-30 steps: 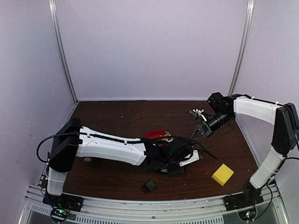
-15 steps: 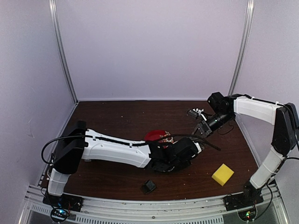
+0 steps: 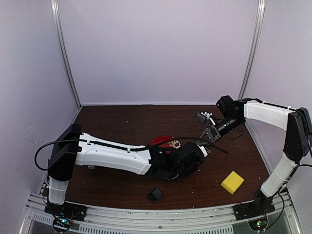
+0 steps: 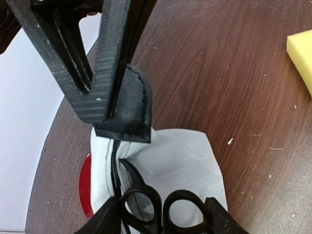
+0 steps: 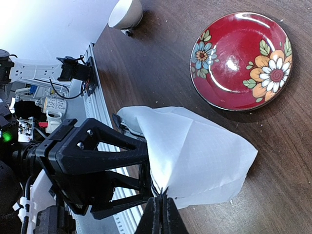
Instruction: Sort the hair-cutting tools
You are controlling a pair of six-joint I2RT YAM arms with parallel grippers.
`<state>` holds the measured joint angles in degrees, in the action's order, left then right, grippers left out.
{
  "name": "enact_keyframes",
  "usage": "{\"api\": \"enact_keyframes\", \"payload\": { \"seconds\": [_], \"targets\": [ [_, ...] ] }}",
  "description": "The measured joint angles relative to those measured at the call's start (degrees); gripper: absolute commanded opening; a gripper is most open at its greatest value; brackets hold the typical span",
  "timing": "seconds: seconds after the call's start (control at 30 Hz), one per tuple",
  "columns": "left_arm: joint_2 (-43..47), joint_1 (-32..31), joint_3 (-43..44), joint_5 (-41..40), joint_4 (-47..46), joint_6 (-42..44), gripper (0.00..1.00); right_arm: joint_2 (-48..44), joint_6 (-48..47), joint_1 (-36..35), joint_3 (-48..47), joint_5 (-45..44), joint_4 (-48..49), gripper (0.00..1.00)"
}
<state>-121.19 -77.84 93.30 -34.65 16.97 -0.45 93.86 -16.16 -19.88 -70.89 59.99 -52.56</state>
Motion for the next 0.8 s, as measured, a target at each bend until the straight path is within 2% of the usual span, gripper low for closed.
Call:
{"api": "enact_keyframes", "payload": {
  "seconds": [0.27,0.5,0.6,0.8],
  "targets": [
    [1.1,0.3,-0.7,2.5,0.9,-2.5,0.59,0.0,-0.1,0.0,0.0,0.5,0.1,0.00],
    [3.8,0.8,-3.0,6.0,-0.2,-2.9,0.60,0.0,-0.1,-0.1,0.0,0.8,0.1,0.00],
    [4.0,0.9,-3.4,6.4,-0.5,-3.2,0.64,0.0,-0.1,-0.1,0.0,0.8,0.1,0.00],
    [5.6,1.3,-5.0,5.9,-0.7,-3.4,0.65,0.0,-0.1,-0.1,0.0,0.3,-0.5,0.00]
  ]
}}
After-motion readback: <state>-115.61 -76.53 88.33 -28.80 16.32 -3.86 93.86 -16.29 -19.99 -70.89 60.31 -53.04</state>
